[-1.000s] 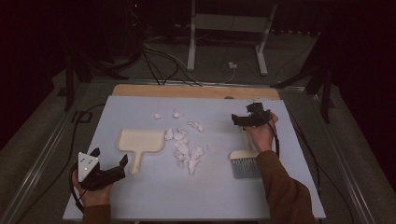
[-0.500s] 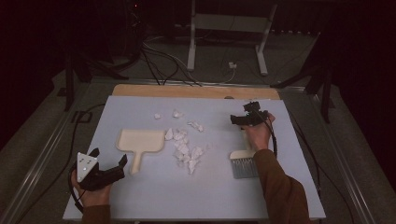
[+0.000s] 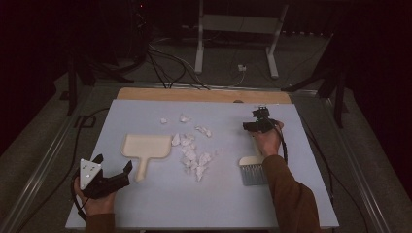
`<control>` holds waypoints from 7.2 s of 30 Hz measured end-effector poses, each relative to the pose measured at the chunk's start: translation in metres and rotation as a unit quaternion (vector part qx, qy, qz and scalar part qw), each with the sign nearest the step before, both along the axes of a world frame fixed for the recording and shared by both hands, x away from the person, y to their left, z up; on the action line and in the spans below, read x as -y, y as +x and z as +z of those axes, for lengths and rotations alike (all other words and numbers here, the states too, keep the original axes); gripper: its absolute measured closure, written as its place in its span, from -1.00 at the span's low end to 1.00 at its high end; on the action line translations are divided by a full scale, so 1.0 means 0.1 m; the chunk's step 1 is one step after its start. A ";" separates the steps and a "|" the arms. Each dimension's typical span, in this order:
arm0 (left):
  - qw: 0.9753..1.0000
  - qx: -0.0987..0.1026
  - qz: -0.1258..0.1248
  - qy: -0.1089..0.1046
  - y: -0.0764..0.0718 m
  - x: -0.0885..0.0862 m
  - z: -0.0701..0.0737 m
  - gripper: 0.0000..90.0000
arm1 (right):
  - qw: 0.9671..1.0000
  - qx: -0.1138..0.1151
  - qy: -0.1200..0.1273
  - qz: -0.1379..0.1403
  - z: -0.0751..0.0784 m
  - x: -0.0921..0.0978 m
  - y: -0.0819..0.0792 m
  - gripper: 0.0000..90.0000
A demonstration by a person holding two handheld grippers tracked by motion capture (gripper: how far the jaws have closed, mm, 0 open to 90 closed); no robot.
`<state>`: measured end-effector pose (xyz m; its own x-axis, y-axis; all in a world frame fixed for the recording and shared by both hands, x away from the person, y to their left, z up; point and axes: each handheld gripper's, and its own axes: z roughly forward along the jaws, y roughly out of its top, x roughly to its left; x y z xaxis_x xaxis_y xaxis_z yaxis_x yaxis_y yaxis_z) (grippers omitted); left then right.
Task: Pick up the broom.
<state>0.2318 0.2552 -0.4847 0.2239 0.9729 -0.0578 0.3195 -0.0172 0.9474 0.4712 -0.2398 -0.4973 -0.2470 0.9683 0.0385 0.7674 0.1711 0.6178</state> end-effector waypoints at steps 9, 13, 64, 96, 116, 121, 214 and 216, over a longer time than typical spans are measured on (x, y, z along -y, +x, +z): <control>1.000 0.001 0.002 -0.003 -0.01 0.00 0.00 -0.99 | 0.999 -0.028 -0.021 -0.015 -0.11 -0.05 0.03 0.26; 1.000 0.001 0.003 -0.004 -0.01 0.00 0.00 -0.99 | 0.999 -0.027 -0.031 -0.028 -0.13 -0.05 0.02 0.47; 0.998 0.008 -0.058 0.001 0.04 0.54 0.23 -0.99 | 0.988 0.132 0.075 0.030 0.84 -0.17 -0.72 0.57; 0.982 -0.009 -0.188 -0.011 0.46 1.73 0.21 -0.98 | 0.972 0.193 0.112 0.070 1.21 -0.40 -1.05 0.57; 0.959 -0.070 -0.274 -0.008 0.69 2.43 0.02 -0.76 | 0.967 0.212 0.122 0.078 1.29 -0.42 -1.17 0.57; 0.947 -0.102 -0.304 -0.010 0.80 2.65 -0.04 -0.61 | 0.965 0.214 0.123 0.083 1.29 -0.45 -1.19 0.57; 0.880 -0.140 -0.451 -0.050 0.90 1.61 0.33 0.55 | 0.913 0.097 0.179 0.353 0.78 -0.48 -1.06 -1.00; 0.878 -0.143 -0.453 -0.053 0.90 1.59 0.33 0.55 | 0.914 0.077 0.178 0.356 0.77 -0.51 -1.04 -1.00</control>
<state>0.3221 0.0957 -0.4514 0.8649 0.3889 -0.3174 0.4455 -0.3035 0.8423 0.3669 -0.1889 -0.4207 -0.8384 0.4932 0.2320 0.4392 0.3593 0.8234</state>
